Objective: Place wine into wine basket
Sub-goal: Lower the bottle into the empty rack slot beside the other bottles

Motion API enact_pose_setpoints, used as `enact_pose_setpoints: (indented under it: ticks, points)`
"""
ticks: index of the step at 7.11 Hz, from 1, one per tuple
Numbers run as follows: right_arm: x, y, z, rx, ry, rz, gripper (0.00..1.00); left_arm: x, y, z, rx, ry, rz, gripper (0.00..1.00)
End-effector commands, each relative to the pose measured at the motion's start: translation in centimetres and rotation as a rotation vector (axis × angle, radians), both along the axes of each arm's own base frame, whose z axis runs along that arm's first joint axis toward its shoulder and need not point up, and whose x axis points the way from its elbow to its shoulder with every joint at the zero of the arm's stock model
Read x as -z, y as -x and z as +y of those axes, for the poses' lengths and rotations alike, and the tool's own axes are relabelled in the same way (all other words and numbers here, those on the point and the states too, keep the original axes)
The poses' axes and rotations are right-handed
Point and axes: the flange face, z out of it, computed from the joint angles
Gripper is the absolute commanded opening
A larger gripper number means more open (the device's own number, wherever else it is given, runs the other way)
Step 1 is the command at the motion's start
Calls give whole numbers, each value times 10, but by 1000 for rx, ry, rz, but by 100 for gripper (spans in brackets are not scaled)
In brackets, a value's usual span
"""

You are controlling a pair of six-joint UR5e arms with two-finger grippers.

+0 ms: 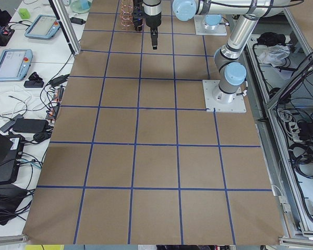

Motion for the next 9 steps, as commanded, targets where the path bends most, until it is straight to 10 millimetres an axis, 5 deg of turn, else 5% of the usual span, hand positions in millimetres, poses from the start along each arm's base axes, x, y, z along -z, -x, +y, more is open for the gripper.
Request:
enact_pose_setpoints:
  ticks: [1, 9]
  points:
    - [7, 1, -1, -3, 2, 1, 4, 0, 0, 0, 1, 1, 0, 100]
    - [39, 1, -6, -9, 9, -3, 10, 2, 0, 0, 1, -5, 3, 100]
